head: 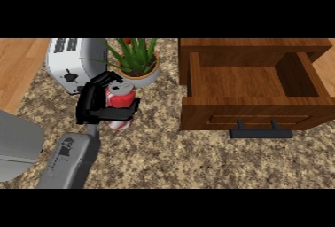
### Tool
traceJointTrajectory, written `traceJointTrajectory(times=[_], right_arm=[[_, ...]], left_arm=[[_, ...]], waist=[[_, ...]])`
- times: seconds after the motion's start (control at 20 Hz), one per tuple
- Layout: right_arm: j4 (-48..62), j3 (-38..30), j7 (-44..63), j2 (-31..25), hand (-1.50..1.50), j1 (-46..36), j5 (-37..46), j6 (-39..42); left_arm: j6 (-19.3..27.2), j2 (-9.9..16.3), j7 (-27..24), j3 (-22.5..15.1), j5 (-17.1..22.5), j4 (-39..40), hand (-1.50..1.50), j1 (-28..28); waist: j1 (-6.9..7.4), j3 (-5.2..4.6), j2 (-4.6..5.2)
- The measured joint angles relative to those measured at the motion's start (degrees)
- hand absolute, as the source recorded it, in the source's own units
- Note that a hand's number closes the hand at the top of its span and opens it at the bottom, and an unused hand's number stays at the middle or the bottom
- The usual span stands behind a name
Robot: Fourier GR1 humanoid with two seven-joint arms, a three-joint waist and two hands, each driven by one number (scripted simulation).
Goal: Pick up the can, place it into the drawer and close the drawer
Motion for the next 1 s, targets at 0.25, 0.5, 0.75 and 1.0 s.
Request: traceJointTrajectory(times=[0.25,0.5,0.75,1.0], right_arm=[[1.34,-0.45,-1.37,0.24,-1.50,-0.23,0.20,0.83],[1.53,-0.51,-1.54,0.54,-1.50,-0.66,0.36,0.80],[1.79,-0.80,-0.34,0.43,-1.50,-2.20,0.96,0.07],[2.13,-1.70,-1.18,0.25,-1.50,-1.77,0.09,1.03]], left_arm=[[3.10,-1.49,9.33,-2.48,-2.37,-5.10,1.50,-5.29],[7.78,-3.38,15.10,-5.93,-4.81,-4.88,1.50,-12.72],[11.76,-3.97,20.97,-8.42,-6.02,-4.38,1.50,-20.82],[15.89,-4.15,22.94,-9.78,-4.96,1.70,1.50,-30.30]], waist=[[-0.27,-0.02,0.12],[-0.59,-0.03,0.20],[-0.72,-0.04,0.22],[-1.11,-0.03,0.30]])
